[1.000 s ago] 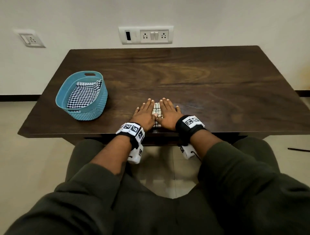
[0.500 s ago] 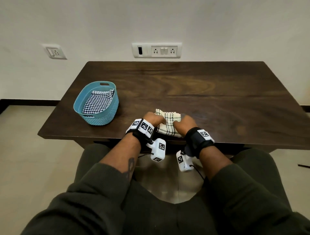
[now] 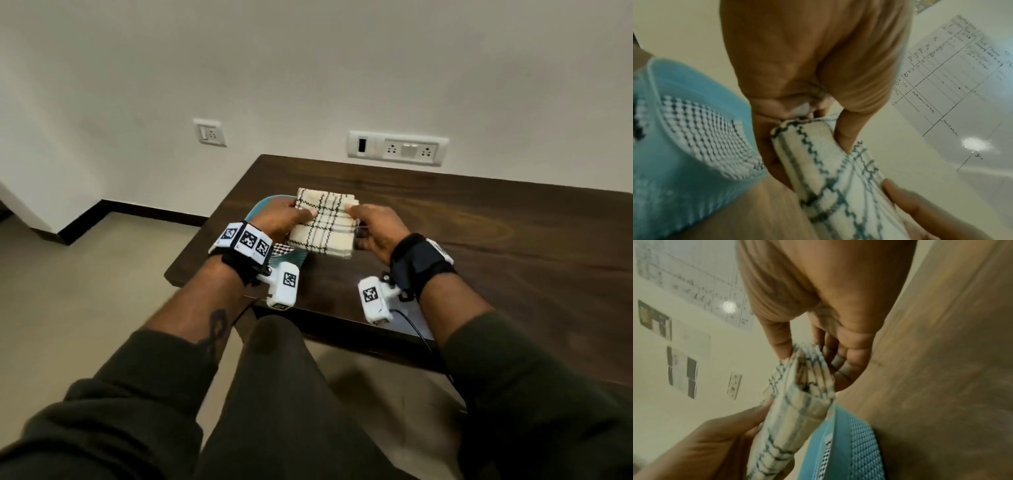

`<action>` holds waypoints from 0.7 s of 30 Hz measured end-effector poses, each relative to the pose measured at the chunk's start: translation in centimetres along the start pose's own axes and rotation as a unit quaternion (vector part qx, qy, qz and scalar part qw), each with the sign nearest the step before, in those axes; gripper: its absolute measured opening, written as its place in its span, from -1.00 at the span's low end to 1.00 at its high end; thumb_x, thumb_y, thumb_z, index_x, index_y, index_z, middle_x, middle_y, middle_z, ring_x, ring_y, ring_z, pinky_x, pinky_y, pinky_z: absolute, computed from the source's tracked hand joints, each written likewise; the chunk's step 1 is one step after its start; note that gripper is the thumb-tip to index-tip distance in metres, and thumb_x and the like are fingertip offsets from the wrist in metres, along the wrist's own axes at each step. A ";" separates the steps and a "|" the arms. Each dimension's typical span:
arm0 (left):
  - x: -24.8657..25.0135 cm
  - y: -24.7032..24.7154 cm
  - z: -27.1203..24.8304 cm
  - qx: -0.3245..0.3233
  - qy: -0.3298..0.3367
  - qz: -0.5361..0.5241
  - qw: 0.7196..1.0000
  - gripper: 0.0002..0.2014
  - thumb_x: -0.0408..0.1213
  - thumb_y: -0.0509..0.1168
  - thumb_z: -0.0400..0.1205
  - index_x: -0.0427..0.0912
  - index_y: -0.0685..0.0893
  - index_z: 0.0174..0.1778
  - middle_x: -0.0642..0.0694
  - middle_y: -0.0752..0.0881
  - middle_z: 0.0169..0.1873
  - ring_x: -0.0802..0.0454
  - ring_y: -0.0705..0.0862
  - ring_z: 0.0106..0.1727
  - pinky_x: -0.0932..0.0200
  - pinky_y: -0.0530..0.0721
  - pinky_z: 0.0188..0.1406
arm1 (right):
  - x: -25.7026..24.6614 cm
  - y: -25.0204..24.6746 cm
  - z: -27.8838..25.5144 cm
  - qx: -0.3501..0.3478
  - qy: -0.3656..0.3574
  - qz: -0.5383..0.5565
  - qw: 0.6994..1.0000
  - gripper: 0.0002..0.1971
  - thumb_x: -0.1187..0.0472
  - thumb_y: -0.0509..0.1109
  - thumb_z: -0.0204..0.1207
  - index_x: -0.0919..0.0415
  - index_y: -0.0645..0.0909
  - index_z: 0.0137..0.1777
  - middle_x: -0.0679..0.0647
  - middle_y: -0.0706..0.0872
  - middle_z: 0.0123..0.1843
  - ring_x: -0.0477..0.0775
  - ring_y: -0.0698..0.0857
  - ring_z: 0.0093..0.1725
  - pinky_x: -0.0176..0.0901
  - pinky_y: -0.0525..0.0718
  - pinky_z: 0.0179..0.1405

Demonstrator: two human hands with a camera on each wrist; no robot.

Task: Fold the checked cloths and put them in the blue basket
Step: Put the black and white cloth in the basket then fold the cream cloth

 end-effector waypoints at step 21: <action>-2.1 -10.7 7.9 0.153 -0.054 0.479 0.863 -0.57 -0.10 0.63 0.41 -0.32 0.76 0.05 -0.24 0.80 -0.02 -0.18 0.77 0.00 0.09 0.67 -0.12 | 0.5 11.5 11.9 0.048 -0.095 -0.643 0.758 -0.78 0.23 0.36 0.51 0.21 0.69 0.13 0.17 0.77 0.10 0.23 0.73 0.05 -0.02 0.70 0.00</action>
Point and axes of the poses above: each hand's wrist, its own z-axis towards the middle knuckle, its own y-axis out of the palm, x = y × z, the point moved 9 cm from there along z, towards the middle knuckle
